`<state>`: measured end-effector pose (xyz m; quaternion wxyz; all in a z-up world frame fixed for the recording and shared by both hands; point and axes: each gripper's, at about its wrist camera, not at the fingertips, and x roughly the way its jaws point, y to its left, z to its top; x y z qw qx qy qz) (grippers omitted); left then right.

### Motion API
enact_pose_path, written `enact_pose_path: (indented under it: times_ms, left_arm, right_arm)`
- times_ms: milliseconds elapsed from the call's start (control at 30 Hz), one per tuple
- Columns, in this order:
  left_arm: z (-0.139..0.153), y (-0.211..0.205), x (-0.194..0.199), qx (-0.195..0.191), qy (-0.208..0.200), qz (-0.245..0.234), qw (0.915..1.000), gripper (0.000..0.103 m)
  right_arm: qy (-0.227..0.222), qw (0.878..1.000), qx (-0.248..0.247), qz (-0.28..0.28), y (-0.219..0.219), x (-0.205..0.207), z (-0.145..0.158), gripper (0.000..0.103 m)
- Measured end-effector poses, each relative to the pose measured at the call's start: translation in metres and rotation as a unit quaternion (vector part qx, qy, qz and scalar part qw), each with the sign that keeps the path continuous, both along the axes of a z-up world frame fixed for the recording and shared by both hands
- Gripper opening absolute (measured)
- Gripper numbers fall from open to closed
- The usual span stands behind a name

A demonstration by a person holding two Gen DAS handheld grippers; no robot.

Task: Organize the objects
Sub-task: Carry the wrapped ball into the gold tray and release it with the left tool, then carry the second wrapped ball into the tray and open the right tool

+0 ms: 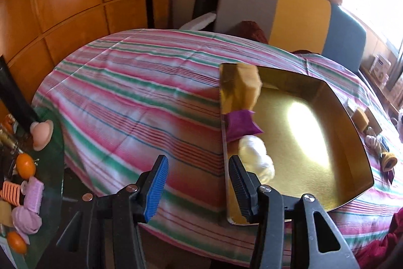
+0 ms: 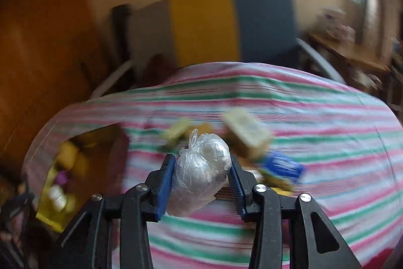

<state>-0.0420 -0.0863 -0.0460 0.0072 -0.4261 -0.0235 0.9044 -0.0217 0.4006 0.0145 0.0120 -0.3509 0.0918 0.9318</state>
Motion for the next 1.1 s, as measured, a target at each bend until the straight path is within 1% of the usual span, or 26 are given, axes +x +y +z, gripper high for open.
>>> enact_pose_path:
  times_ms: [33, 100, 167, 233, 367, 433, 533, 600, 633, 667, 733, 767, 900, 1033, 1100]
  left_arm:
    - [-0.001, -0.004, 0.001, 0.001, -0.001, 0.003, 1.0, 0.05]
    - [-0.002, -0.01, 0.002, 0.005, -0.002, 0.008, 1.0, 0.05]
    - [-0.003, -0.016, 0.005, 0.013, -0.002, 0.013, 0.9998, 0.05]
    - [-0.004, -0.019, 0.005, 0.019, -0.003, 0.014, 0.9997, 0.05]
    - [-0.006, -0.022, 0.005, 0.032, -0.002, 0.015, 0.9994, 0.05]
    - [-0.008, -0.024, 0.005, 0.036, -0.003, 0.017, 0.9992, 0.05]
    - [-0.011, -0.027, 0.005, 0.044, -0.008, 0.02, 0.9988, 0.05]
    - [-0.013, -0.028, 0.004, 0.045, -0.011, 0.022, 0.9987, 0.05]
    - [-0.013, -0.029, 0.004, 0.046, -0.013, 0.023, 0.9986, 0.05]
    - [-0.013, -0.029, 0.004, 0.046, -0.012, 0.024, 0.9986, 0.05]
    - [-0.013, -0.028, 0.004, 0.043, -0.01, 0.023, 0.9987, 0.05]
    - [-0.012, -0.028, 0.005, 0.042, -0.008, 0.024, 0.9988, 0.05]
    - [-0.008, -0.023, 0.007, 0.033, 0.001, 0.019, 0.9993, 0.05]
    - [-0.003, -0.017, 0.009, 0.02, 0.009, 0.012, 0.9997, 0.05]
    - [0.0, -0.011, 0.01, 0.016, 0.012, 0.004, 0.9998, 0.05]
  right_arm:
    - [-0.002, 0.999, 0.004, 0.041, -0.03, -0.005, 0.002, 0.042]
    - [-0.015, 0.994, 0.007, 0.104, -0.08, -0.014, 0.0, 0.042]
    - [-0.042, 0.985, 0.012, 0.166, -0.135, -0.026, -0.012, 0.042]
    - [-0.075, 0.974, 0.014, 0.212, -0.183, -0.038, -0.031, 0.042]
    - [-0.143, 0.953, 0.021, 0.268, -0.26, -0.057, -0.077, 0.042]
    - [-0.169, 0.942, 0.011, 0.29, -0.291, -0.063, -0.095, 0.042]
    - [-0.196, 0.93, 0.008, 0.312, -0.327, -0.069, -0.12, 0.042]
    - [-0.203, 0.925, -0.002, 0.323, -0.342, -0.069, -0.129, 0.042]
    - [-0.2, 0.924, -0.006, 0.325, -0.348, -0.068, -0.131, 0.043]
    - [-0.196, 0.925, -0.013, 0.326, -0.351, -0.068, -0.131, 0.047]
    - [-0.19, 0.926, -0.03, 0.325, -0.351, -0.066, -0.13, 0.051]
    - [-0.185, 0.926, -0.036, 0.327, -0.349, -0.066, -0.13, 0.056]
    - [-0.166, 0.932, -0.055, 0.319, -0.339, -0.065, -0.122, 0.065]
    - [-0.14, 0.939, -0.072, 0.306, -0.326, -0.062, -0.104, 0.073]
    - [-0.13, 0.943, -0.074, 0.296, -0.315, -0.058, -0.094, 0.075]
